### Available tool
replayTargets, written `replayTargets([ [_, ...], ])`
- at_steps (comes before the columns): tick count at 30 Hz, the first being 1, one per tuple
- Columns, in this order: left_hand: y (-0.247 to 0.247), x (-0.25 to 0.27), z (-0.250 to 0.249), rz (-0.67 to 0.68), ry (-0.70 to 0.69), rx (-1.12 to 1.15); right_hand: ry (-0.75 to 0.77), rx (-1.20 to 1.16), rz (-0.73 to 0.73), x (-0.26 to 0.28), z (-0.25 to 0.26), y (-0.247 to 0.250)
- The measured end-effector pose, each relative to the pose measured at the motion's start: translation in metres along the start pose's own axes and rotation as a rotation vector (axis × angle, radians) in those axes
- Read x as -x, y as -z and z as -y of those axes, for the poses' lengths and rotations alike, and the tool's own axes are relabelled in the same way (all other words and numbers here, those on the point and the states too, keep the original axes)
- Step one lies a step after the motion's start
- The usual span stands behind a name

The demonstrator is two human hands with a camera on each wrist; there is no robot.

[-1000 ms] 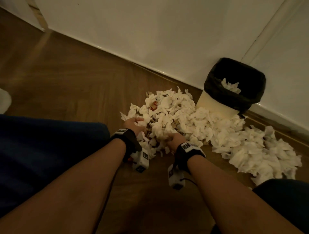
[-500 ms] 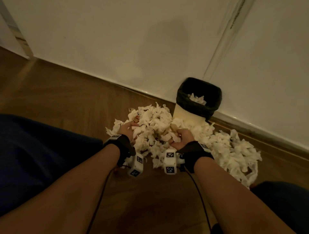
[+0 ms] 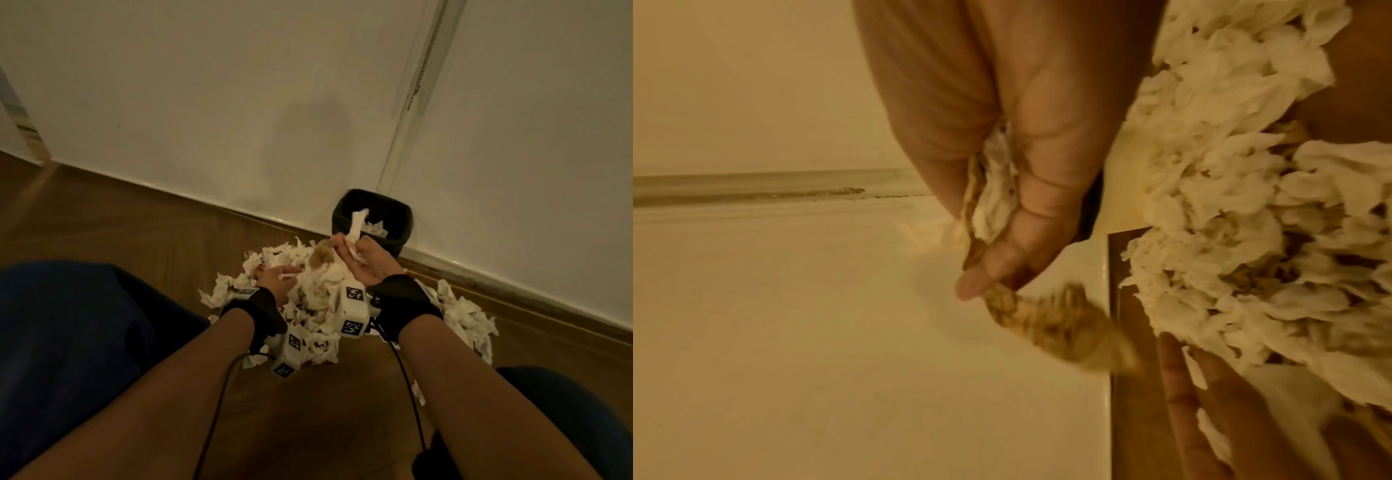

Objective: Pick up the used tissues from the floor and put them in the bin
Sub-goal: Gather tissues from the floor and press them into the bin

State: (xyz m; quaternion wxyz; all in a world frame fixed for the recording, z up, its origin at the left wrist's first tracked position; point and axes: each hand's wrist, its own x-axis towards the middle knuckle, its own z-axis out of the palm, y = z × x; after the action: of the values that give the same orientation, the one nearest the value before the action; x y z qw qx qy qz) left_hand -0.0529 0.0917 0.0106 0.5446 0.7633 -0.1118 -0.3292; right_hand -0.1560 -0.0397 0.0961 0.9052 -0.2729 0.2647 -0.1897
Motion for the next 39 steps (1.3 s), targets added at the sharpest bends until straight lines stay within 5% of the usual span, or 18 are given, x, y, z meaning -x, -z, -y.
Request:
replayTargets([
  [9, -0.015, 0.026, -0.034, 0.019, 0.102, 0.408, 0.134, 0.123, 0.074, 0.025, 0.046, -0.018],
  [14, -0.024, 0.034, -0.053, 0.055, -0.002, 0.327, 0.169, -0.007, 0.034, 0.029, 0.070, -0.005],
  [22, -0.040, 0.029, -0.070, -0.057, -0.210, -0.066, 0.057, 0.227, 0.145, 0.021, 0.086, 0.006],
  [30, -0.067, 0.014, -0.093, -0.031, -0.259, 0.017, 0.198, 0.455, -0.050, -0.022, 0.082, 0.012],
  [36, -0.073, -0.008, -0.120, 0.000, -0.147, 0.120, 0.336, 0.331, -0.249, -0.056, 0.094, 0.018],
  [39, -0.077, -0.029, -0.133, -0.027, -0.214, -0.030, 0.335, 0.262, -0.349, -0.075, 0.103, 0.021],
])
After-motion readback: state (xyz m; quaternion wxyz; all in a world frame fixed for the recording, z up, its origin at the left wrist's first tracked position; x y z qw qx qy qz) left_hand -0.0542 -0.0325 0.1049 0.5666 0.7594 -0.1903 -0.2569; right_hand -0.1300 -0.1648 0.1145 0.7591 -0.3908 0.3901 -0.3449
